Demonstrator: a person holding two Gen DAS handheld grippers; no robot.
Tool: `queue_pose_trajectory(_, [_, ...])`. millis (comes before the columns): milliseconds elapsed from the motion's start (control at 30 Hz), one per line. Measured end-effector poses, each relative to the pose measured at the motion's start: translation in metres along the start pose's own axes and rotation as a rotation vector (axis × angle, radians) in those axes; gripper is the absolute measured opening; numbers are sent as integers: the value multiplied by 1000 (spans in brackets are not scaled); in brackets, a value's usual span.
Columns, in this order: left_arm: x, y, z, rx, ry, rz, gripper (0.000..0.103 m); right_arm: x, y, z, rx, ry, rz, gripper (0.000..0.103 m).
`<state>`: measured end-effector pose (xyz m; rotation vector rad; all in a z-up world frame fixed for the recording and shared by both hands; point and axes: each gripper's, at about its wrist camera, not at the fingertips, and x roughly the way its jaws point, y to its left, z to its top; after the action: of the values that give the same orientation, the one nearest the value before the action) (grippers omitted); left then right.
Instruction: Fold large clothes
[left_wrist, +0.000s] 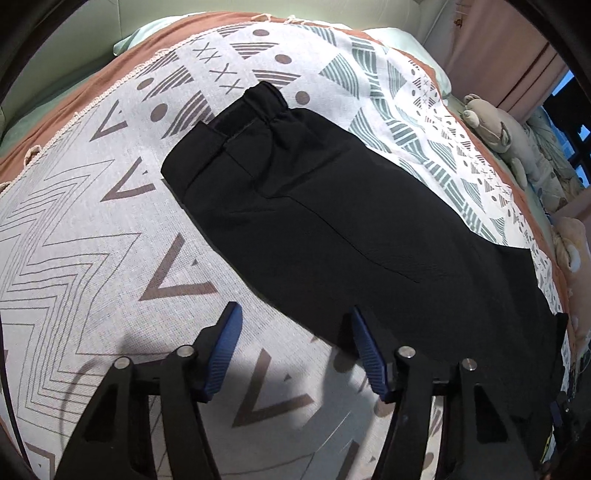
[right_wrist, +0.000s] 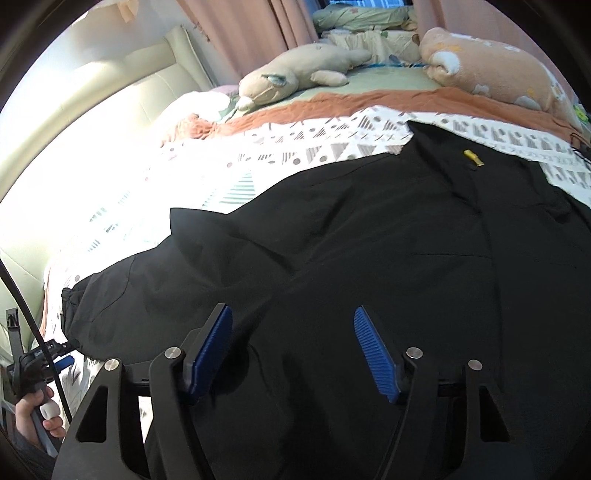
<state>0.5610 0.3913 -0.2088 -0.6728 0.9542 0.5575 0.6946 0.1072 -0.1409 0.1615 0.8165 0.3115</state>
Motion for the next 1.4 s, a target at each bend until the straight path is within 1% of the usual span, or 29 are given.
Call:
queue_pose_trajectory(67, [5, 2, 5, -24, -20, -10, 39, 20, 4, -1, -10, 47, -19, 65])
queue_pose_trajectory(100, [6, 1, 7, -16, -22, -6, 21, 36, 4, -4, -6, 91, -34, 65])
queue_pose_trajectory(133, [7, -3, 9, 1, -18, 3, 10, 46, 4, -7, 3, 124, -41, 65])
queue_pose_trajectory(167, [5, -6, 10, 8, -20, -5, 9, 55, 2, -10, 10, 155, -53, 65])
queue_pose_trajectory(200, [-1, -9, 12, 17, -34, -22, 6, 58, 2, -12, 6, 154, -57, 65])
queue_pose_trajectory(233, [-7, -13, 14, 29, -51, -29, 6, 53, 3, -12, -1, 135, -50, 65])
queue_pose_trajectory(333, [-38, -27, 23, 75, -125, -63, 5, 40, -5, -11, 43, 145, 24, 65])
queue_pose_trajectory(367, [-49, -32, 25, 82, -144, -76, 5, 34, -9, -11, 53, 140, 35, 65])
queue_pose_trajectory(467, [-84, -49, 33, 108, -193, -126, 5, 2, -25, -13, 77, 102, 24, 67])
queue_pose_trajectory(567, [-121, -71, 35, 148, -235, -175, 4, -36, -40, -21, 112, 38, 22, 77])
queue_pose_trajectory(600, [-131, -77, 33, 158, -244, -187, 4, -49, -46, -24, 127, 18, 19, 83])
queue_pose_trajectory(700, [-165, -105, 28, 196, -273, -237, 4, -79, -68, -36, 175, -13, 1, 84])
queue_pose_trajectory(867, [-223, -161, 9, 285, -323, -321, 4, -123, -99, -61, 194, -66, -69, 84])
queue_pose_trajectory(1000, [-259, -203, -11, 351, -339, -383, 4, -144, -121, -81, 236, -92, -72, 84])
queue_pose_trajectory(1067, [-277, -228, -22, 397, -346, -411, 4, -154, -127, -90, 258, -106, -67, 84])
queue_pose_trajectory(1100, [-285, -240, -28, 418, -349, -424, 4, -152, -134, -94, 278, -108, -61, 84])
queue_pose_trajectory(1200, [-304, -279, -49, 473, -345, -471, 4, -152, -149, -96, 326, -72, -14, 84])
queue_pose_trajectory(1300, [-317, -318, -74, 528, -335, -522, 4, -161, -163, -88, 348, -101, 3, 84])
queue_pose_trajectory(1400, [-323, -356, -103, 580, -312, -576, 4, -170, -180, -89, 379, -129, 13, 84])
